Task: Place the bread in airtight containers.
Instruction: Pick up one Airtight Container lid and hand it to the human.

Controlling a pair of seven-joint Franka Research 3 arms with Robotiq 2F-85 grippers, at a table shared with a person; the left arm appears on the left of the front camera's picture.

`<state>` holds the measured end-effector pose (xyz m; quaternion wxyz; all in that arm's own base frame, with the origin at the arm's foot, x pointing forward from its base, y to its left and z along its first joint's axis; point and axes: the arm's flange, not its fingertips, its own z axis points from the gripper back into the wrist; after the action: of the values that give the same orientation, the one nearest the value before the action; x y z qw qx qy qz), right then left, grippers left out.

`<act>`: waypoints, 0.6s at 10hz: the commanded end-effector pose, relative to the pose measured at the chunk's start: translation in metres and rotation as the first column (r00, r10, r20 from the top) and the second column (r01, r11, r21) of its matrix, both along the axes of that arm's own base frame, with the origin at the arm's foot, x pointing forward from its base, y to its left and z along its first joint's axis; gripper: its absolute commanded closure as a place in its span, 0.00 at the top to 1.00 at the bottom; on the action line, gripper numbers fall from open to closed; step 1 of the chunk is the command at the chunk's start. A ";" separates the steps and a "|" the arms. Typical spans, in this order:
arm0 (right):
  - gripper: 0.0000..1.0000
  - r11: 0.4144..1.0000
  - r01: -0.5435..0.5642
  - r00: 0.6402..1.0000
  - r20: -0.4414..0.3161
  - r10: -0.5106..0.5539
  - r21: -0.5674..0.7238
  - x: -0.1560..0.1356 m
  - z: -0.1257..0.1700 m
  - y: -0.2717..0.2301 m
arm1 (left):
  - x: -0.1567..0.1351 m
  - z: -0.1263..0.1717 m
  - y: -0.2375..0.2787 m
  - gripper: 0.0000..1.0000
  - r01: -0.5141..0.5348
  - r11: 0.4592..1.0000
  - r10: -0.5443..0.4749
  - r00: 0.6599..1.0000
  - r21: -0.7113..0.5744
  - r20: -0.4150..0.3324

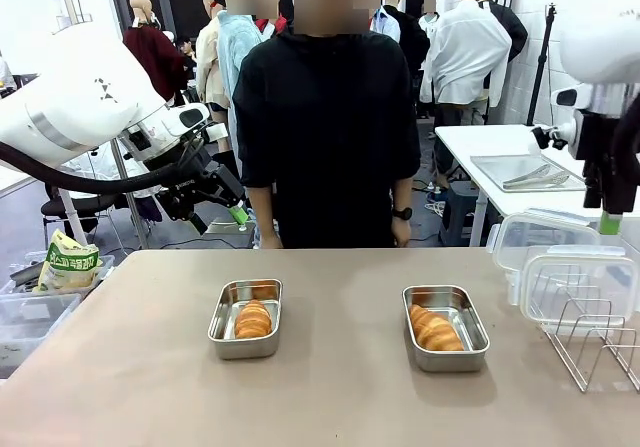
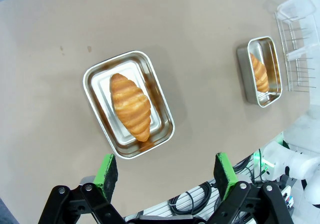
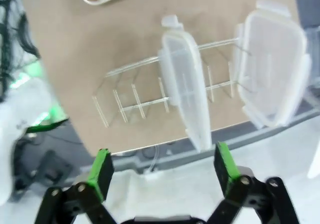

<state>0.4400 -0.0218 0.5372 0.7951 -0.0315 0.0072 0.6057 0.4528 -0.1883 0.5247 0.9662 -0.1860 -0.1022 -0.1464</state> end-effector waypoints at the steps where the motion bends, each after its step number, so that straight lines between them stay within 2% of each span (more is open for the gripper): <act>1: 1.00 0.997 -0.033 0.992 0.126 0.024 0.068 -0.018 -0.027 -0.010 | 0.001 0.002 0.001 1.00 -0.004 1.000 0.004 1.000 0.019 0.006; 2: 1.00 0.951 0.187 0.961 0.155 -0.229 0.246 -0.008 -0.014 0.002 | 0.001 0.002 0.001 1.00 -0.004 1.000 0.004 1.000 0.019 0.006; 3: 1.00 1.000 -0.025 0.998 0.063 0.024 0.008 -0.006 -0.010 -0.004 | 0.001 0.002 0.001 1.00 -0.004 1.000 0.004 1.000 0.019 0.006; 4: 1.00 1.000 -0.025 0.998 0.063 0.024 0.008 -0.006 -0.010 -0.004 | 0.001 0.002 0.001 1.00 -0.004 1.000 0.004 1.000 0.019 0.006; 5: 1.00 0.994 0.054 0.991 0.113 -0.065 0.096 -0.009 -0.014 -0.006 | 0.001 0.002 0.001 1.00 -0.004 1.000 0.004 1.000 0.019 0.006; 6: 1.00 0.991 -0.134 0.988 0.080 0.135 -0.017 -0.005 -0.015 0.019 | 0.001 0.002 0.001 1.00 -0.004 1.000 0.004 1.000 0.019 0.006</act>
<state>0.4312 -0.0184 0.5232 0.7899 -0.0415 -0.0458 0.6101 0.4528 -0.1884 0.5248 0.9662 -0.1859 -0.1023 -0.1465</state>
